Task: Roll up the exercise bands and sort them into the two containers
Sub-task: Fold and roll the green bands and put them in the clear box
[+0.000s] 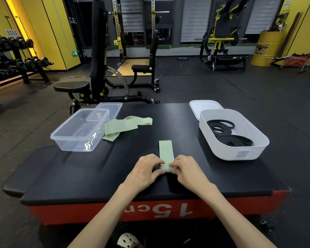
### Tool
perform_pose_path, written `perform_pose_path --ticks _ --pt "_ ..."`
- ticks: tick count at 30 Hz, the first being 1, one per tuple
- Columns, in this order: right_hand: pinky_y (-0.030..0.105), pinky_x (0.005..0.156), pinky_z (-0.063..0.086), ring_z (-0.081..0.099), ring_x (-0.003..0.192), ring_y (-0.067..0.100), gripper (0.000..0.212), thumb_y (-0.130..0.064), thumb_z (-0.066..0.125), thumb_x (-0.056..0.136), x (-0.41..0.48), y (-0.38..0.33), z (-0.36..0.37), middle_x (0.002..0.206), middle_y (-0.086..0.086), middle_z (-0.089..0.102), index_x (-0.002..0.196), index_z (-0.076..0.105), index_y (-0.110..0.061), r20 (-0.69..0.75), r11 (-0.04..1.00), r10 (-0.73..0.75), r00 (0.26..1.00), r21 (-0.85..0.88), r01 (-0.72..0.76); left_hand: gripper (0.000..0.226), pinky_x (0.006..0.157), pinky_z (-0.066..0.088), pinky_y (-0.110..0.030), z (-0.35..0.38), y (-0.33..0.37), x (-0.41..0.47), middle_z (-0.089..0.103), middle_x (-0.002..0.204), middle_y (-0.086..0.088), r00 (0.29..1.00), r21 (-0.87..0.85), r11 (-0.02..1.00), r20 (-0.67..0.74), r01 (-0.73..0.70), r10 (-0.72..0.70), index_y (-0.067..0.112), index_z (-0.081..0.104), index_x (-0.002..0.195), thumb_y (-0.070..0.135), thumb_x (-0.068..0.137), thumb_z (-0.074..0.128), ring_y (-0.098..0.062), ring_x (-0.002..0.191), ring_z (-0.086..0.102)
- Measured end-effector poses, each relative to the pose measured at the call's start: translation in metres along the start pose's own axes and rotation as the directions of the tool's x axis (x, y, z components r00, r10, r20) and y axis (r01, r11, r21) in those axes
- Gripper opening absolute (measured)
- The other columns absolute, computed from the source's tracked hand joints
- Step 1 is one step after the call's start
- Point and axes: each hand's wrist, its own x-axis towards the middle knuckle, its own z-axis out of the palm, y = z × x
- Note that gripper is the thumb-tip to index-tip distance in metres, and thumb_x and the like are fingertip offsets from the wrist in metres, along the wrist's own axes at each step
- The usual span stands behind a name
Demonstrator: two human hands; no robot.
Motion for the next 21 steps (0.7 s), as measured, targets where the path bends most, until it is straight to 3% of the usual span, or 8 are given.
perform_pose_path --ticks 6,14,21 --pt "0.033 0.083 0.045 0.053 0.097 0.024 0.021 -0.012 0.055 0.090 -0.0004 0.0019 0.0000 0.104 0.005 0.058 0.104 0.070 -0.011 0.013 0.999 -0.041 0.999 -0.002 0.041 0.022 0.076 0.049 -0.025 0.0040 0.0013 0.0035 0.067 0.086 -0.003 1.000 -0.007 1.000 0.014 0.024 -0.024 0.011 0.072 0.098 0.016 0.077 0.076 -0.015 0.077 0.061" --pt "0.026 0.086 0.042 0.049 0.106 0.018 0.027 -0.018 0.057 0.091 -0.0017 0.0023 -0.0037 0.111 0.001 0.056 0.117 0.066 -0.014 -0.032 0.997 -0.076 0.997 0.010 0.076 0.021 0.077 0.036 -0.014 0.0041 0.0012 0.0048 0.067 0.090 -0.004 0.997 0.000 0.997 0.006 0.080 -0.080 0.011 0.072 0.104 0.020 0.084 0.070 -0.018 0.081 0.060" --pt "0.028 0.082 0.042 0.055 0.100 0.022 0.025 -0.011 0.064 0.085 -0.0009 0.0024 -0.0033 0.107 0.003 0.062 0.109 0.070 -0.014 -0.053 0.998 -0.062 0.997 0.013 0.062 0.026 0.077 0.040 -0.018 0.0054 -0.0009 0.0050 0.065 0.091 -0.003 0.998 0.022 0.998 0.029 0.064 -0.064 0.012 0.070 0.107 0.025 0.084 0.070 -0.017 0.083 0.059"
